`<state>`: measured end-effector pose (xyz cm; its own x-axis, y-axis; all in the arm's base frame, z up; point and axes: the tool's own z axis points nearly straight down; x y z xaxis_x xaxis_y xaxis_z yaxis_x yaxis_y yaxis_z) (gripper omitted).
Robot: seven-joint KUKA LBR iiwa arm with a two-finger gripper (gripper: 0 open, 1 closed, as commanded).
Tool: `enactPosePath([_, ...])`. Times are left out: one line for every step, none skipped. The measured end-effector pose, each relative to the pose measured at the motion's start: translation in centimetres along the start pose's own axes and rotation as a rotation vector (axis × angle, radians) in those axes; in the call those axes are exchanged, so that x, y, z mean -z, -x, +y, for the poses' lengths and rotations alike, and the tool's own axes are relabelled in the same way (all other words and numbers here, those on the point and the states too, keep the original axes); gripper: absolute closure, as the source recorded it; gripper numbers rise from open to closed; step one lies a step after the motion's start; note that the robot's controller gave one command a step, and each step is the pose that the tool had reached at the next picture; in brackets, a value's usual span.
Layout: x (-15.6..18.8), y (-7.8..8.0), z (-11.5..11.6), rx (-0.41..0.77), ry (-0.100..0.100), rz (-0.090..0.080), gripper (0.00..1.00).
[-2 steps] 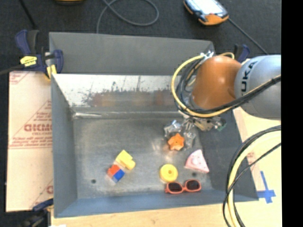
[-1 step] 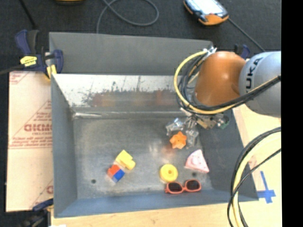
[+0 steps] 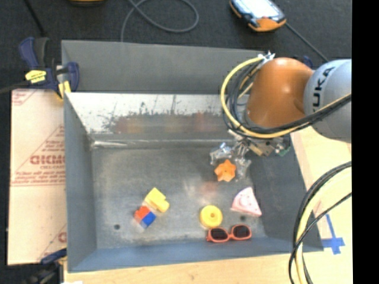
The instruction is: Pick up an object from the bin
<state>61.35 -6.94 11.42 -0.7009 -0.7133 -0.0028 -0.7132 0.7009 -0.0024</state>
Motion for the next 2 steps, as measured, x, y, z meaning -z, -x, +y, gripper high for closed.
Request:
enactPosePath([0.95,0.09,-0.11,-0.001,-0.004,-0.003,1.00])
enactPosePath([1.40,0.08,-0.11,-0.002,-0.003,-0.003,1.00])
